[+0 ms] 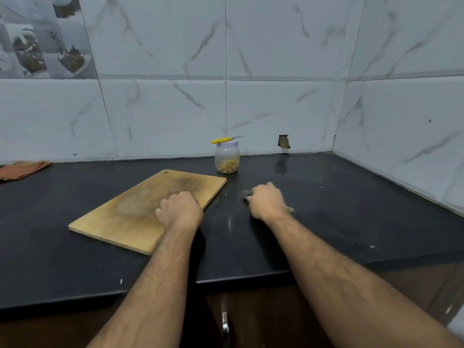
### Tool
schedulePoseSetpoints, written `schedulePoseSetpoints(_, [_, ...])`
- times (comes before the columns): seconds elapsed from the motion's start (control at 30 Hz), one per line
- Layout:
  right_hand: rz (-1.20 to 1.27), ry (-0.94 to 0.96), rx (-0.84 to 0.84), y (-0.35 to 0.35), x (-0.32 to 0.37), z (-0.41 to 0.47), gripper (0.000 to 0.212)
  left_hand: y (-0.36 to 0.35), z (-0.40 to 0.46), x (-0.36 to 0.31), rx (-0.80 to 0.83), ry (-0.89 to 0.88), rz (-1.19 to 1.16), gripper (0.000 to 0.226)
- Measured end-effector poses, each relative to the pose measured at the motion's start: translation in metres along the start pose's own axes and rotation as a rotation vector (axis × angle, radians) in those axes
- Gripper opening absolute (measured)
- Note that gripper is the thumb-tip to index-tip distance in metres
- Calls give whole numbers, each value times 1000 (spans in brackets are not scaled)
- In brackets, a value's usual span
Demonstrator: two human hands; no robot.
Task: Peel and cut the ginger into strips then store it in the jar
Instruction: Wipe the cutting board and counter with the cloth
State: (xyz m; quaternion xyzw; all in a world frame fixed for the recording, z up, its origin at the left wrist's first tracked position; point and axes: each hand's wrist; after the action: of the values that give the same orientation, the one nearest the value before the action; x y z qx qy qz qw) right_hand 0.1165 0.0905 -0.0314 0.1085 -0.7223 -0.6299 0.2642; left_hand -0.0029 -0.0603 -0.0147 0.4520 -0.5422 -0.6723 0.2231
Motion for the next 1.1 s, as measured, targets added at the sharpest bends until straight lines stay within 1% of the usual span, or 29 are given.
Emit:
schedulePoseSetpoints(0.03, [31, -54, -27, 6, -22, 4, 44, -1, 1, -1, -3, -2, 0, 26])
schedulePoseSetpoints(0.07, [60, -105, -47, 13, -42, 4, 37, -2, 2, -1, -13, -17, -2, 26])
schedulePoseSetpoints(0.13, [144, -202, -81, 30, -72, -3, 16, -5, 3, -4, -29, -81, -19, 25])
schedulePoseSetpoints(0.2, [244, -229, -147, 37, -75, -4, 21, -6, 4, -8, -20, -143, -59, 26])
schedulePoseSetpoints(0.27, [352, -111, -208, 33, -48, -3, 26, -3, 9, -13, 10, -186, -90, 27])
schedulePoseSetpoints(0.33, [407, 77, -182, 24, -5, -2, 25, 0, 19, -18, 39, -219, -117, 29])
schedulePoseSetpoints(0.4, [284, 252, -74, 12, 34, 1, 28, 1, 31, -22, 56, -232, -189, 30])
schedulePoseSetpoints(0.43, [191, 305, 10, 4, 47, 4, 34, 1, 35, -23, 64, -230, -232, 30])
schedulePoseSetpoints(0.5, [0, 365, 149, -8, 57, 11, 43, 1, 44, -24, 69, -228, -292, 32])
schedulePoseSetpoints(0.53, [-72, 387, 181, -10, 56, 15, 44, -1, 48, -24, 64, -234, -313, 33])
schedulePoseSetpoints(0.6, [-119, 397, 194, -9, 50, 22, 43, -6, 54, -28, 64, -257, -345, 33])
schedulePoseSetpoints(0.7, [-184, 406, 114, -8, 48, 39, 40, -15, 61, -32, 100, -266, -335, 33])
schedulePoseSetpoints(0.8, [-233, 367, 135, -7, 50, 70, 42, -22, 69, -32, 100, -230, -251, 30])
schedulePoseSetpoints(0.87, [-215, 283, 155, -2, 39, 87, 44, -23, 68, -31, 93, -216, -228, 28])
schedulePoseSetpoints(0.93, [-186, 212, 92, 7, 20, 99, 43, -25, 69, -31, 77, -209, -225, 28])
schedulePoseSetpoints(0.97, [-159, 157, 32, 13, 7, 101, 41, -24, 70, -31, 73, -204, -228, 28])
schedulePoseSetpoints(1.07, [-12, -193, -105, 28, -37, 92, 37, -23, 73, -33, 83, -196, -238, 24])
schedulePoseSetpoints(1.1, [14, -274, -141, 31, -45, 88, 35, -23, 72, -34, 78, -190, -242, 23])
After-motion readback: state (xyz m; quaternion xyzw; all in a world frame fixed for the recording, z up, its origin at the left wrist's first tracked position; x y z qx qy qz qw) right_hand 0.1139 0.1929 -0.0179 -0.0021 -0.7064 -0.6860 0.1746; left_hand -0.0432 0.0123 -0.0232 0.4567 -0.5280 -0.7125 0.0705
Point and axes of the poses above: each hand's wrist, its own z-axis towards the middle knuckle, its own y-axis out of the back of the hand, x = y × z, and after that the axes turned 11 degrees about x, right-handed
